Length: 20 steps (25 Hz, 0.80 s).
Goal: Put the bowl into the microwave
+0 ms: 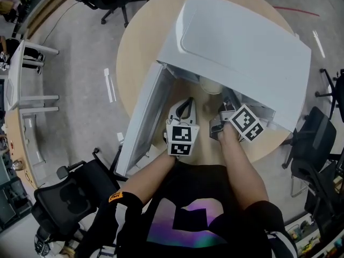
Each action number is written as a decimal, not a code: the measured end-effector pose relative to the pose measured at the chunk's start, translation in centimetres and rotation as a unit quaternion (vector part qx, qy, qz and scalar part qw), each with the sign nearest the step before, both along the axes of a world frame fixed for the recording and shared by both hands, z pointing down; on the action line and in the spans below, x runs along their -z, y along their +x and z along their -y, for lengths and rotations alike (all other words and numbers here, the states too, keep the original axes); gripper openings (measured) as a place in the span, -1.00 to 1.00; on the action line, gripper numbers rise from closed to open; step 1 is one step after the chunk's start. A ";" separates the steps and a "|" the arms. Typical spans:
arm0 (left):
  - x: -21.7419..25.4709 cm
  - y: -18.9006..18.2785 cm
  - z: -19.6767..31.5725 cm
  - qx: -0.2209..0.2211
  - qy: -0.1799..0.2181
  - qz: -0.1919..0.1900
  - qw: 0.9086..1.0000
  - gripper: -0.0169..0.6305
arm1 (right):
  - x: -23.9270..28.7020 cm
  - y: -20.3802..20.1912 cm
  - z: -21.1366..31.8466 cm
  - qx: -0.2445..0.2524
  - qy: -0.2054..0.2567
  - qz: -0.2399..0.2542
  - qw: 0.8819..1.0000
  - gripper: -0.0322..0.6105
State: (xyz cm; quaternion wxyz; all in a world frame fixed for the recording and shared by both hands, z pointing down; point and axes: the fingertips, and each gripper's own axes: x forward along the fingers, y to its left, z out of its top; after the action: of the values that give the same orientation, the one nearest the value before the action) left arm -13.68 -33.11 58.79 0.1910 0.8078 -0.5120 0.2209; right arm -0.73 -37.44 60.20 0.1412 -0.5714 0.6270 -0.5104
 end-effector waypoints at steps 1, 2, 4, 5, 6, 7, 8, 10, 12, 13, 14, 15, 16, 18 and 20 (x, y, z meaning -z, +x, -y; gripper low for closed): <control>0.1 0.0 0.2 0.000 0.000 0.000 1.000 -0.81 | -0.1 0.1 0.2 -0.006 0.000 0.002 1.000 -0.79; 0.2 0.0 0.4 0.000 0.001 0.000 1.000 -0.81 | -0.2 0.1 0.4 -0.011 0.000 0.004 1.000 -0.79; 0.3 0.0 0.7 -0.001 0.002 0.000 1.000 -0.81 | -0.3 0.2 0.8 -0.022 -0.001 0.007 1.000 -0.79; 0.3 0.1 0.9 -0.002 0.003 0.000 1.000 -0.81 | -0.4 0.3 1.0 -0.027 -0.001 0.008 1.000 -0.79; 0.4 0.0 1.0 -0.002 0.003 0.000 1.000 -0.81 | -0.4 0.4 1.1 -0.031 -0.001 0.007 0.999 -0.79; 0.4 0.0 1.1 -0.002 0.003 0.000 1.000 -0.81 | -0.5 0.5 1.3 -0.036 0.000 0.006 0.999 -0.79; 0.4 0.0 1.2 -0.001 0.003 0.000 1.000 -0.81 | -0.5 0.6 1.4 -0.040 0.001 0.006 0.999 -0.79; 0.3 -0.1 1.4 -0.001 0.001 0.000 1.000 -0.81 | -0.6 0.8 1.7 -0.049 0.002 0.008 0.999 -0.79; 0.3 -0.2 1.6 -0.001 0.000 0.000 1.000 -0.81 | -0.7 0.9 1.9 -0.057 0.004 0.010 0.998 -0.79; 0.2 -0.2 1.7 -0.001 0.000 0.000 1.000 -0.81 | -0.7 0.9 2.0 -0.061 0.004 0.011 0.998 -0.79; 0.2 -0.2 1.7 -0.002 -0.001 0.000 1.000 -0.81 | -0.7 0.8 2.1 -0.064 0.004 0.011 0.998 -0.79; 0.2 -0.2 1.8 -0.003 -0.001 -0.001 1.000 -0.81 | -0.8 0.8 2.2 -0.066 0.005 0.010 0.998 -0.78; 0.2 -0.1 1.8 -0.003 -0.002 -0.001 1.000 -0.81 | -0.8 0.8 2.3 -0.068 0.006 0.008 0.998 -0.79; 0.4 -0.1 1.8 -0.004 -0.001 -0.002 1.000 -0.81 | -0.6 0.8 2.5 -0.070 0.012 0.005 0.997 -0.78; 0.5 -0.1 1.8 -0.004 0.000 -0.004 1.000 -0.81 | -0.5 0.8 2.7 -0.073 0.019 0.005 0.997 -0.78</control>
State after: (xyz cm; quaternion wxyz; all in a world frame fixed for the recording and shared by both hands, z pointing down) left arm -13.75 -34.89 58.25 0.1922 0.8105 -0.5083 0.2187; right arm 0.08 -40.17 60.70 0.1921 -0.6103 0.5927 -0.4892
